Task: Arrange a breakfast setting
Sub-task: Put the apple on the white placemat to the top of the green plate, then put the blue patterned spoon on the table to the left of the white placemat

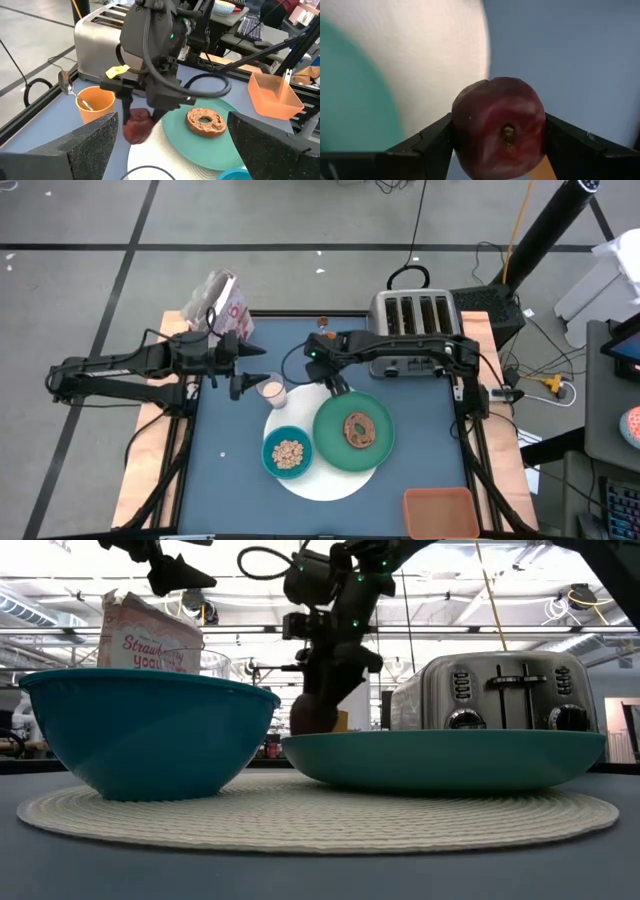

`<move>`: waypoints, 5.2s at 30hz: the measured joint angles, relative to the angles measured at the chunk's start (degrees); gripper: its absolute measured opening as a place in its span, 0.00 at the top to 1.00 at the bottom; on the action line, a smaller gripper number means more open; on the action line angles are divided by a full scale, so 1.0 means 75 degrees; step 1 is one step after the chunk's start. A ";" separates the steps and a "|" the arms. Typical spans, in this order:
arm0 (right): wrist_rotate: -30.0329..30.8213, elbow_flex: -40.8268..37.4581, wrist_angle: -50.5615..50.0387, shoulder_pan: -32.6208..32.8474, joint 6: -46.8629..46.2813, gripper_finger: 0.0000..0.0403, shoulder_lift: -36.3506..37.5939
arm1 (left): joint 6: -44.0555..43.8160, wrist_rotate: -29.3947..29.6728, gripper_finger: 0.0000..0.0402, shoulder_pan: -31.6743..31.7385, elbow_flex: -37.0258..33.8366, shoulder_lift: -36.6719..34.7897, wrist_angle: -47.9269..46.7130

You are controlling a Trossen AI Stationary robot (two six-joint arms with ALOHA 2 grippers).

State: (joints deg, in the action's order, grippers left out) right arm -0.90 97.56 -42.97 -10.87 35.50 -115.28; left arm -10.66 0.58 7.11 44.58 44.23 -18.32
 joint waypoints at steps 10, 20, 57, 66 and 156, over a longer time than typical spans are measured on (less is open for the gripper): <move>-0.0974 -0.0073 0.0062 0.0003 0.0021 0.36 0.0009 | -0.0009 -0.0001 0.06 0.0000 -0.0001 0.0000 0.0007; -0.1114 -0.0082 0.0274 0.0009 0.0174 0.36 0.0009 | -0.0015 0.0000 0.06 0.0000 -0.0003 0.0000 0.0010; -0.1093 -0.1325 0.1476 0.0012 0.0362 0.32 0.0020 | -0.0082 0.0000 0.06 0.0000 -0.0003 0.0000 0.0013; -0.1086 -0.1326 0.1537 0.0012 0.0361 0.31 0.0015 | -0.0087 -0.0003 0.06 0.0000 -0.0003 0.0000 0.0013; 0.1891 -0.5545 0.8717 -0.1659 -0.5438 0.10 0.3413 | -0.0070 -0.0006 0.06 -0.0009 -0.0006 0.0003 0.0010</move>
State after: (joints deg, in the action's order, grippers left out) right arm 13.28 55.97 22.41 -23.31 -5.28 -89.68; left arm -11.18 0.54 7.05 44.53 44.25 -18.24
